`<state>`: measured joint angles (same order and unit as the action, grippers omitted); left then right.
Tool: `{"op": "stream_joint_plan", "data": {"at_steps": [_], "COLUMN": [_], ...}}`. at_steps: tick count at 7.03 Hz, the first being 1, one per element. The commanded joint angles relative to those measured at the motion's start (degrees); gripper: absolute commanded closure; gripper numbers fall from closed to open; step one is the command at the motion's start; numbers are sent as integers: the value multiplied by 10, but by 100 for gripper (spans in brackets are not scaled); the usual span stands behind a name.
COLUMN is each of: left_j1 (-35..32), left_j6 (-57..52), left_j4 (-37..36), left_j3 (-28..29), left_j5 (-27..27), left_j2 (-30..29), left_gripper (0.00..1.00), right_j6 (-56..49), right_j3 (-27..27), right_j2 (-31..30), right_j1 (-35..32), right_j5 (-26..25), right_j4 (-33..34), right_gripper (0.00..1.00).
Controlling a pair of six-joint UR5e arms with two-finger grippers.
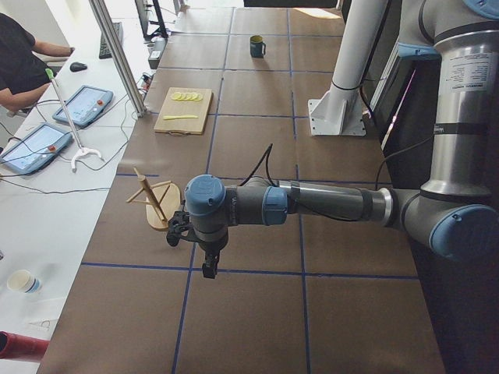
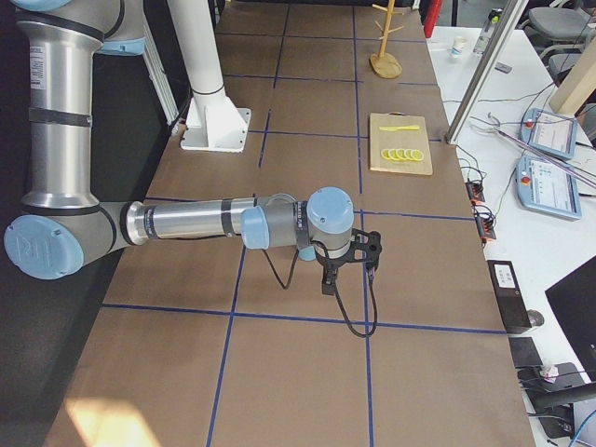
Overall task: Hang cup on storage rack
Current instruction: 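Lower the right gripper onto the blue mug's rim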
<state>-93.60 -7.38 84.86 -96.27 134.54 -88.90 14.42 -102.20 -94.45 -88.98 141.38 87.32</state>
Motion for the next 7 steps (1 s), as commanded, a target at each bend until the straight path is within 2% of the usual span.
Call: {"op": "stream_joint_plan", "data": {"at_steps": [1, 2, 4, 5, 7], "left_j1": [1, 1, 0, 0, 0], "left_j6": [0, 0, 3, 4, 4], "left_j4": [3, 3, 3, 1, 1], "left_j3": [-1, -1, -14, -20, -29], "left_j5": [-1, -1, -1, 0, 0], "left_j2": [-3, -4, 0, 0, 0], "left_gripper": [0, 0, 0, 0, 0], "right_j6": [0, 16, 140, 201, 349], "right_j3": [-15, -18, -75, -88, -88], "right_j2": [8, 8, -17, -34, -87], "right_j1": [62, 73, 107, 138, 202], "right_j5": [8, -29, -27, -29, -81], "right_j4": [-34, -43, -50, -84, -251], "right_gripper": [0, 0, 1, 0, 0]}}
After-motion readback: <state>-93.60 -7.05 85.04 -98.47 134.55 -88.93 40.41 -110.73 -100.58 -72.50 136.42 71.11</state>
